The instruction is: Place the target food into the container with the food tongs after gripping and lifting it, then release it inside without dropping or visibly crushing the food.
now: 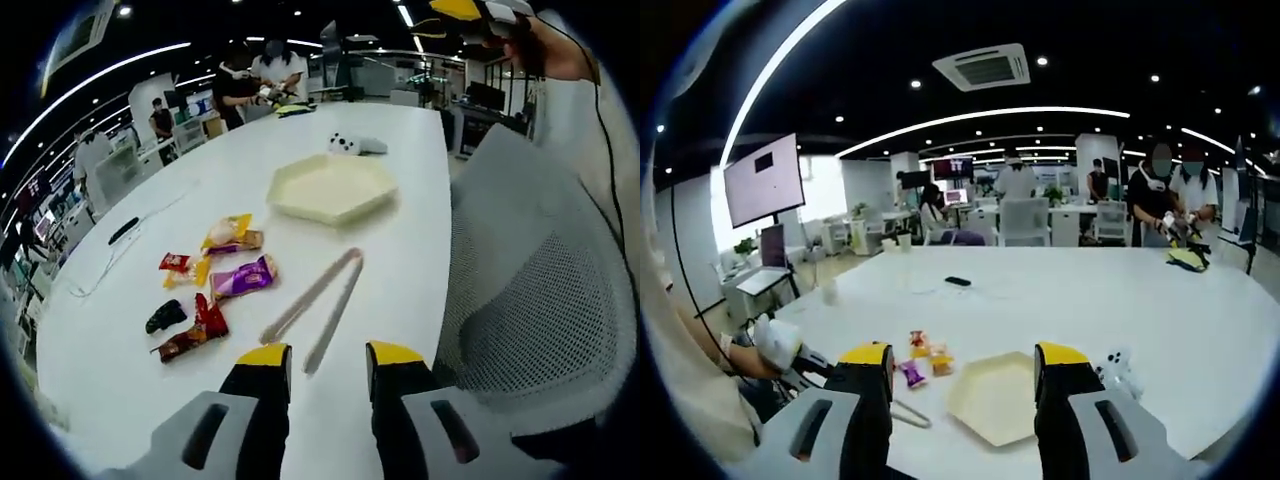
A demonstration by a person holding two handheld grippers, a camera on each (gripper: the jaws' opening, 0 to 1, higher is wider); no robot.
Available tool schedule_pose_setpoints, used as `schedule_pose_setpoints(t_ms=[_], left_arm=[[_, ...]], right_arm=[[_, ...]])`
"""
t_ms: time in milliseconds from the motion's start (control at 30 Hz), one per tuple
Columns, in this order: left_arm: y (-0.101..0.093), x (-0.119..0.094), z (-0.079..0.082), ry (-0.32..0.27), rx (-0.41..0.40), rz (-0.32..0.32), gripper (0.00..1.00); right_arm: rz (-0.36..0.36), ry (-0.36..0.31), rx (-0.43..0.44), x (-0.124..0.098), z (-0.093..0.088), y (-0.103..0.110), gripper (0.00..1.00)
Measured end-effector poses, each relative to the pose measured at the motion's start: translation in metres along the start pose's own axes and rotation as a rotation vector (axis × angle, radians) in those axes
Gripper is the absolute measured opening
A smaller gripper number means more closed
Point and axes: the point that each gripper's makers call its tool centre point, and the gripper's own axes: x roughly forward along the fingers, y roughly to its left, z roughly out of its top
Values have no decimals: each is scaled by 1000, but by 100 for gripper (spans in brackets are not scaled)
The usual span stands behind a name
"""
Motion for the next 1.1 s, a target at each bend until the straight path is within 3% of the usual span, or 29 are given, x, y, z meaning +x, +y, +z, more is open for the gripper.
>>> schedule_pose_setpoints(t_ms=[67,533,733,1100], left_arm=[[0,2,-4,20,38,-4,28],[-4,14,-7,41,98,-39,26],[5,16,-14,30,-2,-8,23],[5,22,-21,41,-21,-21,18]], right_arm=[[2,6,7,0,-2,1,57],[36,49,28,5,-10,10,52],[70,53,46,5,-12,18,52],[87,75,26,4,-16,25,52]])
